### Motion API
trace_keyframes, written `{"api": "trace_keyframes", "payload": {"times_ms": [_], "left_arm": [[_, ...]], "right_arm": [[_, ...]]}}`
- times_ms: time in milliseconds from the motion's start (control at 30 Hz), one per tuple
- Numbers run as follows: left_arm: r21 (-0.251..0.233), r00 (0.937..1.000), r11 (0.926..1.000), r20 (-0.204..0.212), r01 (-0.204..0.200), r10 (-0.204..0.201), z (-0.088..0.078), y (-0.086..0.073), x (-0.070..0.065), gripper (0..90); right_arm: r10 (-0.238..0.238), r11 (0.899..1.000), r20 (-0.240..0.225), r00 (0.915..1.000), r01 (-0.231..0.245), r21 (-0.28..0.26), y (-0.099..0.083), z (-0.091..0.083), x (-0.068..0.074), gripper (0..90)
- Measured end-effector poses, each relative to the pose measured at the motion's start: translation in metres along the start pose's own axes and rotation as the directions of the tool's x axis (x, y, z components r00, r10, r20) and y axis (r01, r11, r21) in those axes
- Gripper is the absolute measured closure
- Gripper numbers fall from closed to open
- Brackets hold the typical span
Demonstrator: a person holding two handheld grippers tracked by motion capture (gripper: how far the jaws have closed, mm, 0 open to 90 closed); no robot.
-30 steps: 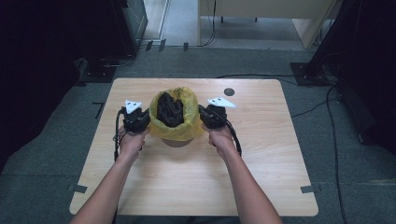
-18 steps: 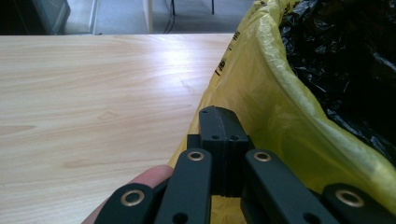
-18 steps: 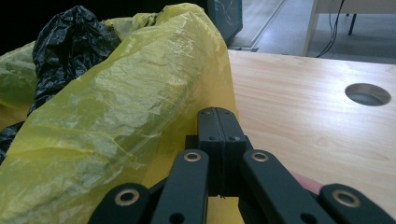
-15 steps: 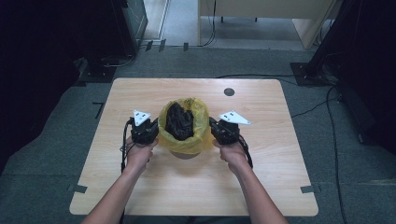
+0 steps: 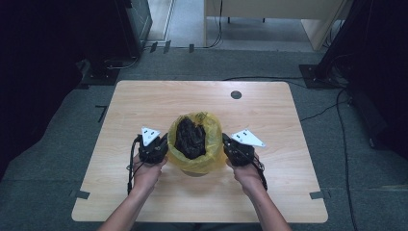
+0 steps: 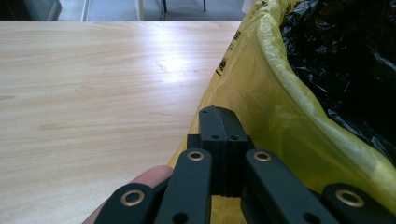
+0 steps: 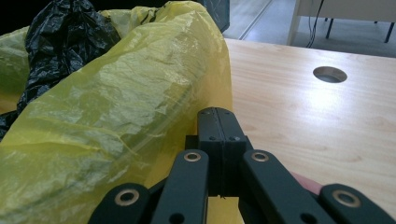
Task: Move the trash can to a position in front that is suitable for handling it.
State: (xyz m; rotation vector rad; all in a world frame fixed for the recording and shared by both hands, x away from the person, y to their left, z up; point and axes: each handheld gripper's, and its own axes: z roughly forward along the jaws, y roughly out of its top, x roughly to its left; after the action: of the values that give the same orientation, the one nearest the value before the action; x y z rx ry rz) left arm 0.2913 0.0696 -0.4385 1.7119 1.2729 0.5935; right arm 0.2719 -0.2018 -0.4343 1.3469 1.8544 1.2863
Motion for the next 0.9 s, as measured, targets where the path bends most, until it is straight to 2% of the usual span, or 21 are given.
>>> {"api": "trace_keyframes", "payload": {"times_ms": [167, 233, 400, 467, 500, 533, 600, 667, 700, 733, 767, 833, 867, 900], "left_arm": [[-0.029, 0.9993, 0.9993, -0.029, -0.025, 0.024, -0.013, -0.012, -0.012, 90.0], [-0.032, 0.9994, 0.9992, -0.026, -0.024, 0.023, -0.017, -0.015, -0.015, 90.0], [-0.047, 0.9997, 0.9988, -0.019, -0.014, 0.013, -0.028, -0.025, -0.020, 90.0], [-0.059, 1.0000, 0.9982, -0.001, -0.008, 0.008, -0.031, -0.027, -0.017, 89.8], [-0.059, 1.0000, 0.9982, -0.001, -0.008, 0.008, -0.031, -0.027, -0.017, 84.5], [-0.071, 0.9998, 0.9974, 0.016, 0.015, -0.014, -0.037, -0.029, -0.010, 78.7], [-0.091, 0.9998, 0.9957, 0.005, 0.019, -0.019, -0.045, -0.032, -0.004, 68.0], [-0.097, 0.9998, 0.9952, -0.008, 0.017, -0.018, -0.048, -0.035, 0.000, 57.9], [-0.093, 0.9995, 0.9956, -0.028, 0.012, -0.015, -0.050, -0.038, 0.003, 53.3], [-0.071, 0.9971, 0.9974, -0.077, -0.011, 0.005, -0.049, -0.047, 0.011, 48.7], [-0.055, 0.9950, 0.9985, -0.099, -0.008, 0.002, -0.048, -0.053, 0.015, 46.4], [-0.016, 0.9937, 0.9995, -0.108, 0.026, -0.027, -0.044, -0.067, 0.025, 45.2], [0.006, 0.9925, 0.9995, -0.119, 0.030, -0.029, -0.041, -0.074, 0.028, 45.1], [0.006, 0.9925, 0.9995, -0.119, 0.030, -0.029, -0.041, -0.074, 0.028, 45.1]], "right_arm": [[0.039, 0.999, 0.013, 0.9992, -0.039, 0.006, -0.013, -0.015, 0.006, 90.0], [0.050, 0.999, 0.014, 0.9987, -0.050, -0.004, -0.018, -0.021, 0.008, 90.0], [0.043, 0.999, 0.035, 0.9984, -0.043, -0.012, -0.025, -0.033, 0.013, 89.7], [0.028, 1.000, 0.051, 0.9983, -0.027, -0.015, -0.025, -0.037, 0.012, 78.5], [0.024, 1.000, 0.055, 0.9982, -0.023, -0.019, -0.025, -0.039, 0.010, 72.4], [0.025, 0.999, 0.070, 0.9972, -0.024, -0.022, -0.025, -0.041, 0.007, 66.5], [0.033, 0.999, 0.144, 0.9890, -0.029, -0.030, -0.028, -0.046, 0.000, 55.8], [0.087, 0.996, 0.178, 0.9802, -0.081, -0.037, -0.035, -0.050, -0.010, 50.3], [0.113, 0.993, 0.195, 0.9743, -0.107, -0.041, -0.039, -0.052, -0.016, 49.2], [0.129, 0.991, 0.211, 0.9689, -0.122, -0.044, -0.045, -0.054, -0.021, 48.2], [0.144, 0.990, 0.224, 0.9639, -0.138, -0.042, -0.050, -0.056, -0.026, 46.8], [0.163, 0.986, 0.236, 0.9580, -0.163, -0.018, -0.062, -0.057, -0.036, 45.6], [0.162, 0.986, 0.241, 0.9569, -0.166, -0.004, -0.067, -0.057, -0.040, 45.2], [0.162, 0.986, 0.241, 0.9569, -0.166, -0.004, -0.067, -0.057, -0.040, 45.2]]}}
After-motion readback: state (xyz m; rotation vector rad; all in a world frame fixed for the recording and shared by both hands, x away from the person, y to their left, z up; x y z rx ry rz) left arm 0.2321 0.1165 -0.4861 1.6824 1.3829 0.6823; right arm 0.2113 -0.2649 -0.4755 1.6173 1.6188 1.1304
